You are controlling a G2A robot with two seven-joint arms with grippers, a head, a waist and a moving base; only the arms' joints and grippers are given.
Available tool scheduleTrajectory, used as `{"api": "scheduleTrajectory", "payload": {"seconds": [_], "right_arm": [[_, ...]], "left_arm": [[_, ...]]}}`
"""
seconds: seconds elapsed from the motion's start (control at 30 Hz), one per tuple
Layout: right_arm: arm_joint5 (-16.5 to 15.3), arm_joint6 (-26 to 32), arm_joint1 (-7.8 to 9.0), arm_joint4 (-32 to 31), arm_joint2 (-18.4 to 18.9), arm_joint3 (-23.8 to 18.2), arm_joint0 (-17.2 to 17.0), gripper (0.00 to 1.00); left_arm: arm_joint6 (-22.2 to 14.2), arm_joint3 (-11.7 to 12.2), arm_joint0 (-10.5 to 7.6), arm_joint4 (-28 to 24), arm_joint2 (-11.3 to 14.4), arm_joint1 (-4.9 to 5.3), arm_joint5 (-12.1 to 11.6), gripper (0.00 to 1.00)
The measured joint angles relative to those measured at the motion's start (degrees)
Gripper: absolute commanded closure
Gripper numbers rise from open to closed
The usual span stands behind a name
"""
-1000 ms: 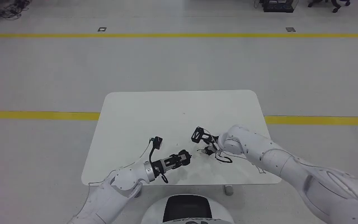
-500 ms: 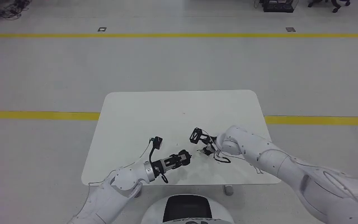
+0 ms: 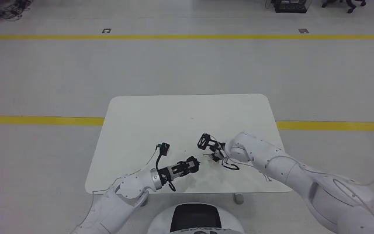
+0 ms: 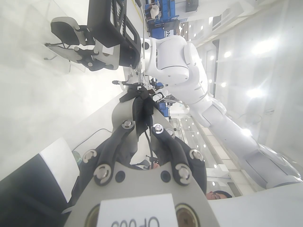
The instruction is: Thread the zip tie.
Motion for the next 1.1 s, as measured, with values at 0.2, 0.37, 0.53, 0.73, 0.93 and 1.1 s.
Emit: {"api": "scheduleTrajectory", "payload": {"seconds": [0.2, 0.37, 0.53, 0.73, 0.93, 1.1], "right_arm": [[0.0, -0.76, -0.44, -0.31, 0.0, 0.78, 0.12, 1.0], [0.0, -0.59, -0.37, -0.62, 0.0, 0.57, 0.25, 1.0], [0.0, 0.21, -0.24, -0.24, 0.0, 0.43, 0.3, 0.91], [0.0, 1.4, -0.49, 0.2, 0.0, 0.24, 0.29, 0.89], [0.0, 2.23, -0.92, -0.34, 0.0, 0.61, 0.24, 0.9], [0.0, 2.88, -1.45, -0.87, 0.0, 1.27, 0.14, 0.81]], "left_arm": [[0.0, 0.0, 0.0, 0.0, 0.0, 0.0, 0.0, 1.0], [0.0, 0.0, 0.0, 0.0, 0.0, 0.0, 0.0, 1.0], [0.0, 0.0, 0.0, 0.0, 0.0, 0.0, 0.0, 1.0], [0.0, 0.0, 0.0, 0.0, 0.0, 0.0, 0.0, 1.0], [0.0, 0.0, 0.0, 0.0, 0.0, 0.0, 0.0, 1.0], [0.0, 0.0, 0.0, 0.0, 0.0, 0.0, 0.0, 1.0]]}}
